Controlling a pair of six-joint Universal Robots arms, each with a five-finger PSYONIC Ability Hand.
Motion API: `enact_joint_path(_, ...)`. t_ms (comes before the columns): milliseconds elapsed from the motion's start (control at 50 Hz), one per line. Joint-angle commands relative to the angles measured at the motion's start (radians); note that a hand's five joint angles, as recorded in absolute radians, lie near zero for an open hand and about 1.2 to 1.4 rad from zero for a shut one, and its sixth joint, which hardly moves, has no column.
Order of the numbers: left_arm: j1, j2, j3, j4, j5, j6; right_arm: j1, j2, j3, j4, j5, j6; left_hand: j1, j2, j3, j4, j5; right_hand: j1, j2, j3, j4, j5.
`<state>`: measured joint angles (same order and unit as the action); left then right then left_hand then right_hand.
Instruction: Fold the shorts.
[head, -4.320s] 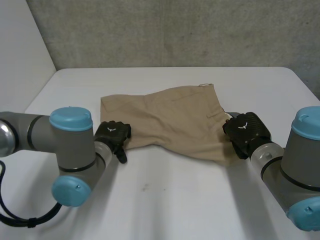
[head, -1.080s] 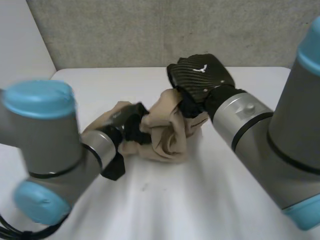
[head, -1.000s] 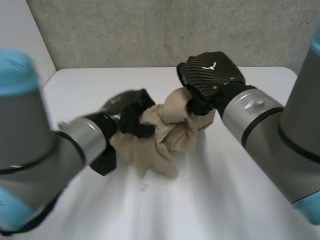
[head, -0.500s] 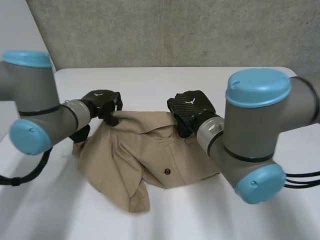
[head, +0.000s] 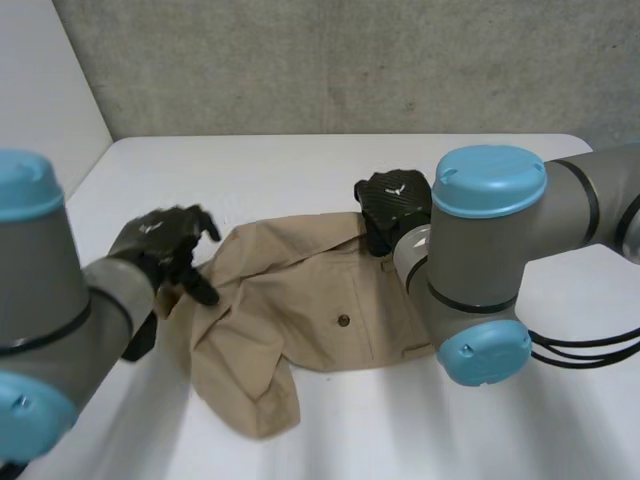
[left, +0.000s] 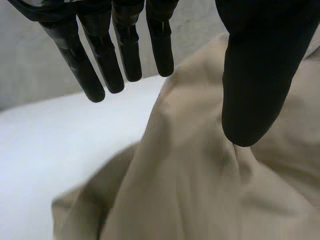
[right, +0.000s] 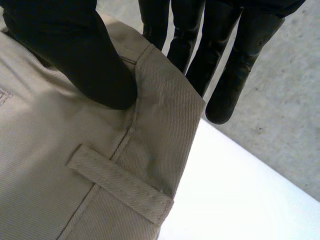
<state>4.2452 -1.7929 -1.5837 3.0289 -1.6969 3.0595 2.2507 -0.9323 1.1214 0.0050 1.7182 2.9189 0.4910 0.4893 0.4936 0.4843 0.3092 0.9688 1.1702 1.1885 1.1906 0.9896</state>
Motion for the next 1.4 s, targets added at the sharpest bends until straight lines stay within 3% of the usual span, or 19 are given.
enact_joint_path(20, 0.012, 0.059, -0.156, -0.005, -0.046, -0.140, 0.001, -0.103, 0.101, -0.100, 0.003, -0.009, 0.045, 0.047, 0.043, 0.052, 0.053, 0.428, 0.226, 0.208, 0.206, 0.232)
enact_joint_path(200, 0.033, 0.102, -0.237, -0.004, -0.083, -0.188, -0.006, -0.149, 0.161, -0.126, 0.003, -0.014, 0.142, 0.144, 0.140, 0.149, 0.150, 0.428, 0.226, 0.208, 0.206, 0.232)
enact_joint_path(420, 0.021, 0.007, -0.228, 0.011, -0.079, -0.208, -0.002, -0.158, 0.199, -0.132, 0.003, -0.009, 0.230, 0.232, 0.228, 0.237, 0.238, 0.428, 0.226, 0.208, 0.206, 0.232)
enact_joint_path(540, 0.010, -0.103, -0.173, 0.015, -0.078, -0.216, -0.008, -0.186, 0.207, -0.134, 0.003, -0.013, 0.567, 0.569, 0.565, 0.574, 0.575, 0.428, 0.226, 0.208, 0.206, 0.232)
enact_joint_path(600, -0.013, -0.124, -0.142, 0.019, -0.082, -0.217, -0.010, -0.188, 0.205, -0.132, 0.004, -0.017, 0.904, 0.905, 0.901, 0.910, 0.911, 0.428, 0.226, 0.208, 0.206, 0.232)
enact_joint_path(680, -0.011, -0.099, -0.115, 0.019, -0.087, -0.214, -0.016, -0.213, 0.204, -0.108, 0.001, -0.039, 0.905, 0.907, 0.903, 0.912, 0.913, 0.428, 0.226, 0.208, 0.206, 0.232)
enact_joint_path(800, 0.004, 0.063, -0.048, 0.005, -0.079, -0.186, -0.034, -0.298, 0.205, -0.030, -0.002, -0.162, 0.905, 0.907, 0.903, 0.912, 0.913, 0.428, 0.226, 0.208, 0.206, 0.232)
enact_joint_path(820, 0.031, 0.166, 0.008, -0.005, -0.073, -0.098, -0.061, -0.337, 0.193, 0.036, -0.008, -0.241, 0.905, 0.907, 0.903, 0.912, 0.913, 0.428, 0.226, 0.208, 0.206, 0.232)
enact_joint_path(860, 0.042, 0.188, 0.023, -0.005, -0.064, -0.061, -0.077, -0.373, 0.183, 0.076, -0.011, -0.286, 0.905, 0.907, 0.903, 0.912, 0.913, 0.428, 0.226, 0.208, 0.206, 0.232)
enact_joint_path(920, 0.091, 0.305, 0.108, -0.015, 0.009, 0.109, -0.085, -0.459, 0.140, 0.151, -0.011, -0.346, 0.905, 0.907, 0.903, 0.912, 0.913, 0.428, 0.226, 0.208, 0.206, 0.232)
enact_joint_path(1000, 0.093, 0.377, 0.165, -0.059, 0.112, 0.211, -0.089, -0.523, 0.066, 0.288, -0.014, -0.374, 0.905, 0.907, 0.903, 0.912, 0.913, 0.428, 0.226, 0.208, 0.206, 0.232)
enact_joint_path(1100, 0.108, 0.386, 0.191, -0.137, 0.171, 0.258, -0.109, -0.511, 0.005, 0.524, -0.032, -0.395, 0.905, 0.907, 0.903, 0.912, 0.913, 0.428, 0.226, 0.208, 0.206, 0.232)
enact_joint_path(1200, 0.114, 0.298, 0.146, -0.212, 0.207, 0.314, -0.192, -0.416, 0.008, 0.661, -0.094, -0.438, 0.905, 0.907, 0.903, 0.912, 0.913, 0.428, 0.226, 0.208, 0.206, 0.232)
enact_joint_path(1280, 0.114, 0.150, 0.133, -0.216, 0.198, 0.399, -0.206, -0.340, 0.006, 0.626, -0.161, -0.437, 0.905, 0.907, 0.903, 0.912, 0.913, 0.428, 0.226, 0.208, 0.206, 0.232)
enact_joint_path(1400, 0.116, -0.090, 0.319, -0.124, 0.157, 0.467, -0.204, -0.211, -0.055, 0.425, -0.161, -0.423, 0.905, 0.907, 0.903, 0.912, 0.913, 0.428, 0.226, 0.208, 0.206, 0.232)
